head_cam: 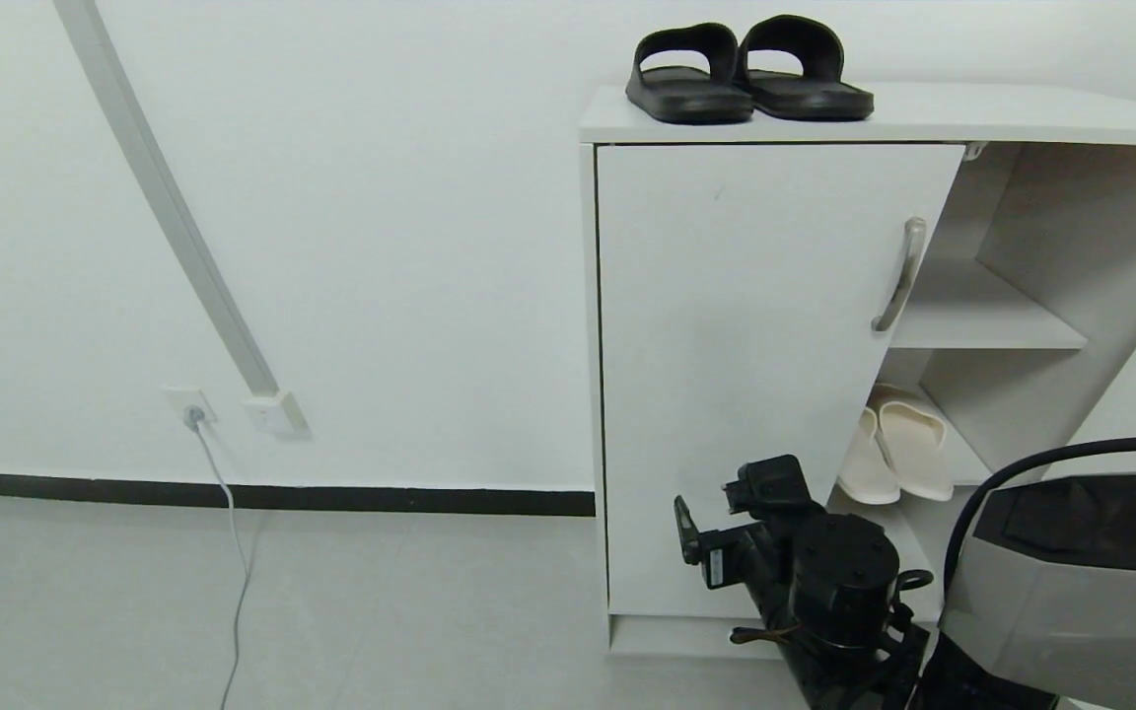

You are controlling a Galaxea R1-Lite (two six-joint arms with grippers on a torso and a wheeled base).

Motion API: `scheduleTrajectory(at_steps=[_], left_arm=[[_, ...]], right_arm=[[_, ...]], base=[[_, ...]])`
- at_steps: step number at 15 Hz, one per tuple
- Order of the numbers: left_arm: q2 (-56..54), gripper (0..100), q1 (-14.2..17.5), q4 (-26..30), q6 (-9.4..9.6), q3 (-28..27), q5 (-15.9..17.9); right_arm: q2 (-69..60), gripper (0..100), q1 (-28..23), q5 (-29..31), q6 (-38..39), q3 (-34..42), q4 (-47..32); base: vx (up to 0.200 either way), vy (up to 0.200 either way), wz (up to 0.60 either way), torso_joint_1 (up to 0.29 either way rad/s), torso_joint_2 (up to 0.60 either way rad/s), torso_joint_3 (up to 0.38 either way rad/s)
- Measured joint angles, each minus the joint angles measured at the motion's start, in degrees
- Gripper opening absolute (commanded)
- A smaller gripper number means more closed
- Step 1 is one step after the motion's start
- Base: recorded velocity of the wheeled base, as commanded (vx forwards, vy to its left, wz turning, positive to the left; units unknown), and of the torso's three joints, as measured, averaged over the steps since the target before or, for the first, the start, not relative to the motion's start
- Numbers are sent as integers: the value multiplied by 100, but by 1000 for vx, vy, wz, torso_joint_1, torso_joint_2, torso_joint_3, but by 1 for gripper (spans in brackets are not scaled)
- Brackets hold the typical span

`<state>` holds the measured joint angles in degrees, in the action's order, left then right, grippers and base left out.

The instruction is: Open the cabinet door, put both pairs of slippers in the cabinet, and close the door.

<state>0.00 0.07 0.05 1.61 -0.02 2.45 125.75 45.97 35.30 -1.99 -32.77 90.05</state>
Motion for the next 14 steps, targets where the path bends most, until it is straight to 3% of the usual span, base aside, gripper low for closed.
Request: scheduleTrajectory(at_steps=[6, 14], left_arm=[[0, 0, -5, 9, 0, 2, 0], [0, 0, -5, 11, 2, 2, 0]], right_arm=[[-50, 100, -17, -6, -1, 55, -2], [-99, 100, -30, -6, 7, 118, -11]], base=[[0, 0, 0, 55, -454, -362], [0, 0, 0, 137, -470, -331]])
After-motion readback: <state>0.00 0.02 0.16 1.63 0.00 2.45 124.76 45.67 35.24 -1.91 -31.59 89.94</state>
